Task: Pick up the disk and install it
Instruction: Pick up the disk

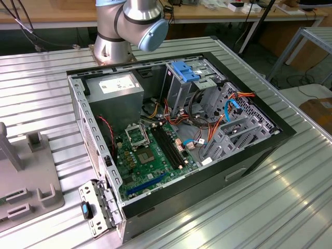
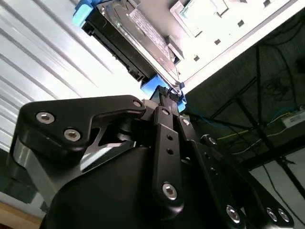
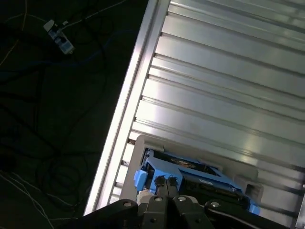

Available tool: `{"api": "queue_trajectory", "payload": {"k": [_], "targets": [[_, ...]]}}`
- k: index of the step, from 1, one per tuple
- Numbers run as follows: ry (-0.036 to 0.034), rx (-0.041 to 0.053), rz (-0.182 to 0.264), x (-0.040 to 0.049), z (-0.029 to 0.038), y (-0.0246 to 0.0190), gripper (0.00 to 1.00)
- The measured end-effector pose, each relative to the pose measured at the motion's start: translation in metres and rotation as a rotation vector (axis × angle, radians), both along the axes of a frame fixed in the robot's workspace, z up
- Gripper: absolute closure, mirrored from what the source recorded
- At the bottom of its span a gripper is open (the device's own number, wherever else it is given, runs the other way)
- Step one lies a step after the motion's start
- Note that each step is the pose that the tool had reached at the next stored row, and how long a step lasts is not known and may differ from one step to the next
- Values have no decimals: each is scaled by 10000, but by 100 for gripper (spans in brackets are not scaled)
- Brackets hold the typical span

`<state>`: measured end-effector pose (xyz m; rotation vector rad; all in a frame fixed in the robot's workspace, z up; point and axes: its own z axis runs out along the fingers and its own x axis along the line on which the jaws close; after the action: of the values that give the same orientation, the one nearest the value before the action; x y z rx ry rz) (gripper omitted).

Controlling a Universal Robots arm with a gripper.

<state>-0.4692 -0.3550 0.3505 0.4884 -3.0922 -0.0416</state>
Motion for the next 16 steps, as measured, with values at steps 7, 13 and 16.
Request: {"api": "queue_trajectory", "payload": {"k": [7,13,16], "targets": [[0,0,2840,0,-2,0,89],[0,0,5222,0,-4,0,89],[0,-1,6289,0,-4,0,89]]}}
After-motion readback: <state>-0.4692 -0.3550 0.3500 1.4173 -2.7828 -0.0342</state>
